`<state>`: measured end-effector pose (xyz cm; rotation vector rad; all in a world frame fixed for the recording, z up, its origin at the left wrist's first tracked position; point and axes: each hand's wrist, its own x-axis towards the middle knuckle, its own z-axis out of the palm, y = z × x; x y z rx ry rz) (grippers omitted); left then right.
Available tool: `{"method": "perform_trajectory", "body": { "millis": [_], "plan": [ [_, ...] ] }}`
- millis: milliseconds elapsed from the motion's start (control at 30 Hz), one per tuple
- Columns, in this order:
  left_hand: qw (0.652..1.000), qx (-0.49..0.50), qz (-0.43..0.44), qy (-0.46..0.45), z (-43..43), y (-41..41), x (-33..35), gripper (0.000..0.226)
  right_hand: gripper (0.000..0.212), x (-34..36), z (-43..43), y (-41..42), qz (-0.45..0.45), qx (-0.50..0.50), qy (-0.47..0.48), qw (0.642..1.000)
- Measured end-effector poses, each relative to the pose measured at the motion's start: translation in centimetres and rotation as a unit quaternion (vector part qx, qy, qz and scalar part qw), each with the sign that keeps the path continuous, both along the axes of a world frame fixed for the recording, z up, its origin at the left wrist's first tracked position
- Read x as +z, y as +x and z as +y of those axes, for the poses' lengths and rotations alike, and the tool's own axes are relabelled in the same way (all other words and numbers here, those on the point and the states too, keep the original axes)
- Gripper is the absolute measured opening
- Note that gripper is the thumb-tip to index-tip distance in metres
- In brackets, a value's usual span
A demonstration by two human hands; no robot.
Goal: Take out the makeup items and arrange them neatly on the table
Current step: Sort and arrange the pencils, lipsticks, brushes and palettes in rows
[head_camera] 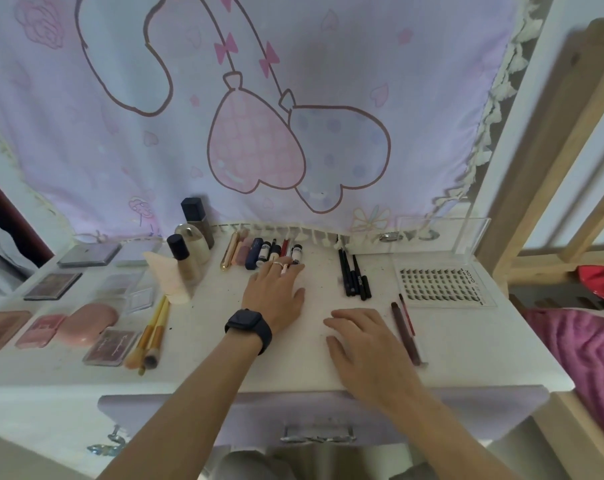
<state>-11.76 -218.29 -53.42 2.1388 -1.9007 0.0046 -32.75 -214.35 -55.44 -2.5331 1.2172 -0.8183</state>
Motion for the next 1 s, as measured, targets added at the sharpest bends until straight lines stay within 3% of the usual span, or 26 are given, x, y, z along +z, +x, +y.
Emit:
{"method": "perform_trajectory", "body": {
  "millis": [100,233,367,667,833,1000],
  "plan": [
    [0.998,-0.007,-0.045,0.045,-0.7,0.4,-0.2,0.056,0.033,-1.8,1.6,0.5,-0.016,0.002,-0.044,0.999],
    [0.996,-0.024,-0.078,0.019,-0.7,0.1,-0.2,0.048,0.032,-2.9,1.9,0.6,-0.039,-0.021,-0.072,0.996],
    [0.999,0.021,-0.023,-0.029,0.6,-0.7,0.1,0.035,0.029,-3.1,2.0,0.8,-0.048,-0.035,-0.085,0.995],
    [0.994,0.104,0.038,0.013,3.6,-1.5,0.2,0.029,0.023,-3.4,1.8,0.8,-0.061,-0.05,-0.095,0.992],
    [0.986,0.139,0.091,0.01,5.7,-1.7,0.0,0.043,0.023,-3.3,1.9,0.8,-0.063,-0.053,-0.086,0.993],
    [0.997,0.071,0.026,-0.017,5.2,-3.1,0.6,0.05,0.02,-3.2,1.9,0.8,-0.071,-0.052,-0.079,0.993]
  ]
}}
